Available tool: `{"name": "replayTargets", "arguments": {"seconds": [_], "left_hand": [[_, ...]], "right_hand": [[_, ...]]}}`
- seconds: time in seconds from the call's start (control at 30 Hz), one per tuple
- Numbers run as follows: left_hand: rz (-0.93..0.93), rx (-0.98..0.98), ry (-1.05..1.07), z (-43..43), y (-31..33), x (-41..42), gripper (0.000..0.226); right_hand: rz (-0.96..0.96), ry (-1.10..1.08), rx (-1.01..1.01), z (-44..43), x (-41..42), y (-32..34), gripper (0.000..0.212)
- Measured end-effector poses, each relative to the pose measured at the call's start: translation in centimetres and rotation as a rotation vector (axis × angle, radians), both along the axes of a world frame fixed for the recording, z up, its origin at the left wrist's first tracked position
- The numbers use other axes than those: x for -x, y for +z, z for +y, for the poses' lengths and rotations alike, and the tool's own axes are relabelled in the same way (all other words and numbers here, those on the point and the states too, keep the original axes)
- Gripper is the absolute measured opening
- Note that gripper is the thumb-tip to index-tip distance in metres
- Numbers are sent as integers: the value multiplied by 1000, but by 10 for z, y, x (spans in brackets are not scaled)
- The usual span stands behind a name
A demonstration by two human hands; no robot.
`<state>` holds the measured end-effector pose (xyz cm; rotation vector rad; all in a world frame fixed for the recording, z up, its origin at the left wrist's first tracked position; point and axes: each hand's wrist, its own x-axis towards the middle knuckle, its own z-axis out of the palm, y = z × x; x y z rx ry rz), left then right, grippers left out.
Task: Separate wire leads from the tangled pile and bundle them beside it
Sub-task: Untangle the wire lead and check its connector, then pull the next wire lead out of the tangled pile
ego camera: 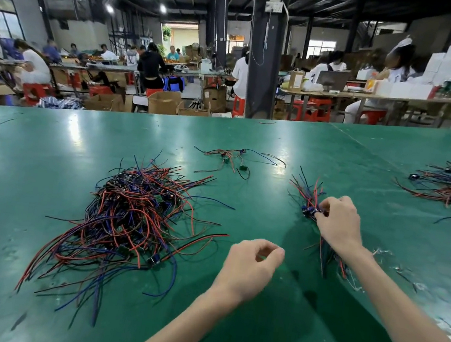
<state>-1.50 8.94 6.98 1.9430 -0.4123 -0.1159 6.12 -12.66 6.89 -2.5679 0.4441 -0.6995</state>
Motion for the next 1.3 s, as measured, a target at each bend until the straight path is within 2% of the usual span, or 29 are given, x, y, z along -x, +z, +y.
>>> {"name": "replayTargets", "arguments": {"seconds": [0.07, 0.13, 0.27, 0.4, 0.5, 0.67, 0.77, 0.87, 0.97, 1.1, 1.3], "left_hand": [[-448, -306, 167, 10, 0, -7, 24], [-575, -401, 306, 22, 8, -16, 25], [-560, -563, 535, 53, 18, -40, 30], [-464, -612, 650, 78, 32, -63, 32], [-312, -657, 646, 96, 46, -99, 30], [-249, -1122, 533, 122, 44, -148, 29], [-223, -1256, 465, 135, 32, -166, 34], [-271, -1293, 458, 135, 27, -174, 38], [-415, -1339, 481, 131, 23, -173, 31], [-528, -1273, 476, 126, 21, -170, 27], [-676, -593, 690, 117, 55, -160, 27]], "right_hand": [[-81, 50, 56, 14, 9, -1, 16], [-100, 133, 73, 36, 19, -3, 14], [-8, 331, 77, 85, 36, -17, 13], [64, 486, 265, 105, 44, -30, 20], [58, 539, 253, 103, 43, -31, 21], [51, 559, 237, 102, 37, -33, 22], [52, 552, 220, 100, 35, -33, 21], [57, 552, 211, 100, 34, -34, 21], [61, 557, 196, 100, 34, -33, 21], [65, 562, 179, 100, 35, -32, 21], [58, 555, 172, 100, 34, -31, 20]]}}
